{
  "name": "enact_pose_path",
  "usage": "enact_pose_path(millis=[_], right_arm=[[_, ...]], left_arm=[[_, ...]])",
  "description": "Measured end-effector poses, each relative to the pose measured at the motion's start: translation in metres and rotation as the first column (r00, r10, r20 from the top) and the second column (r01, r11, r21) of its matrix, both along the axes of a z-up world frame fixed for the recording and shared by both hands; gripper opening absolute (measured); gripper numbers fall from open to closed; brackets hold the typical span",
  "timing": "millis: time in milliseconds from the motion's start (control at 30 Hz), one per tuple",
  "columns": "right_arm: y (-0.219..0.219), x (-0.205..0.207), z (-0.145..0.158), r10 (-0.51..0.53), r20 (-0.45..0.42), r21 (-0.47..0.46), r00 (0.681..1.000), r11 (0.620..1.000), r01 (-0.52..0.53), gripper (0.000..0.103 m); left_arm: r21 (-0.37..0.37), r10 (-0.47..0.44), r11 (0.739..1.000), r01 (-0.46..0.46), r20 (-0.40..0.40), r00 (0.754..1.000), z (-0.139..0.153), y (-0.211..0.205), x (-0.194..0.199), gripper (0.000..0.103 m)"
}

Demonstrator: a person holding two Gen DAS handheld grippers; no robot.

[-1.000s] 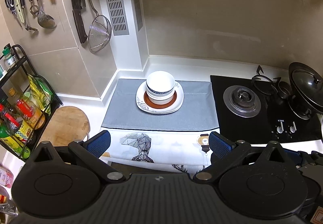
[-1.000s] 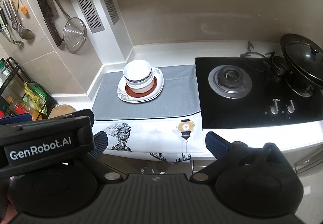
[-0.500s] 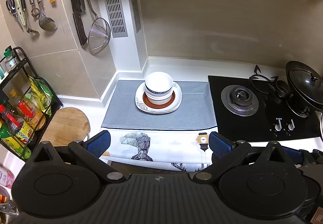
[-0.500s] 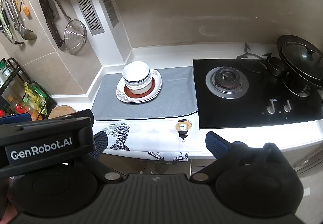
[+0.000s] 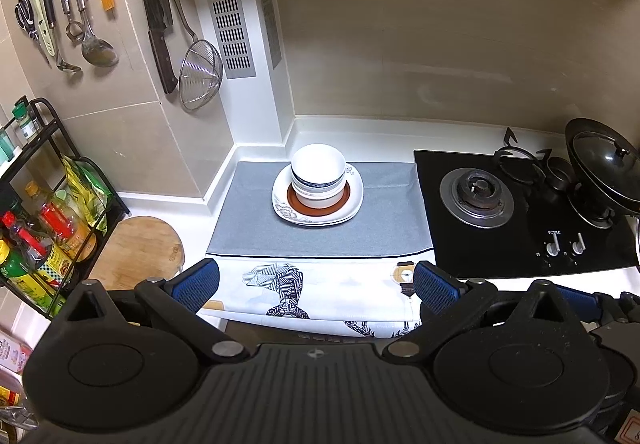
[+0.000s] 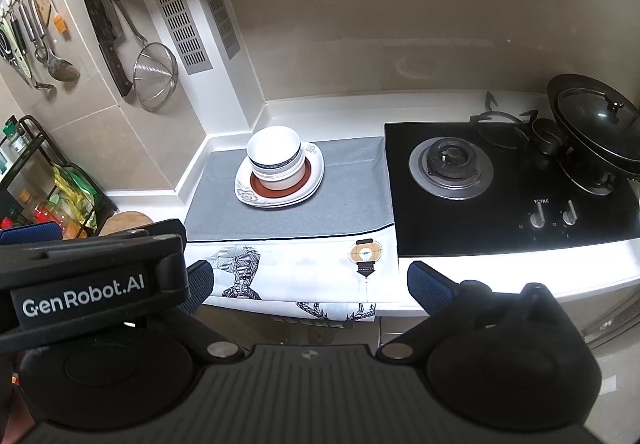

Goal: Organize plates and bowls

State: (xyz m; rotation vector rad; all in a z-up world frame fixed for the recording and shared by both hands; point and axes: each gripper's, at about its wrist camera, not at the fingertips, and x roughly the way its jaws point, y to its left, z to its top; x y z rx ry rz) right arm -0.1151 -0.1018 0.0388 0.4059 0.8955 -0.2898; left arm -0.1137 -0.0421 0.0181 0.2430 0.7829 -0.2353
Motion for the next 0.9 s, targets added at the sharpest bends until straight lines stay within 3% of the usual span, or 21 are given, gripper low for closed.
enact_pose_path(millis=[467,900], right_arm=[[-0.001,0.004,-0.005,-0.007,-0.011,0.008,1.000,1.000,0.007,0.103],[0.003,0.027,-0.018,-0.008,-0.046,0.011,0.999,1.000,0.008,0.103]], left_arm=[[0.001,0.002,1.000,-0.002,-0.006,1.000,-0.004,-0.002,0.002,0.103],[-0.005,-0.009,1.000,0.009,-0.047,0.999,-0.017,0.004,0.030,0.103]])
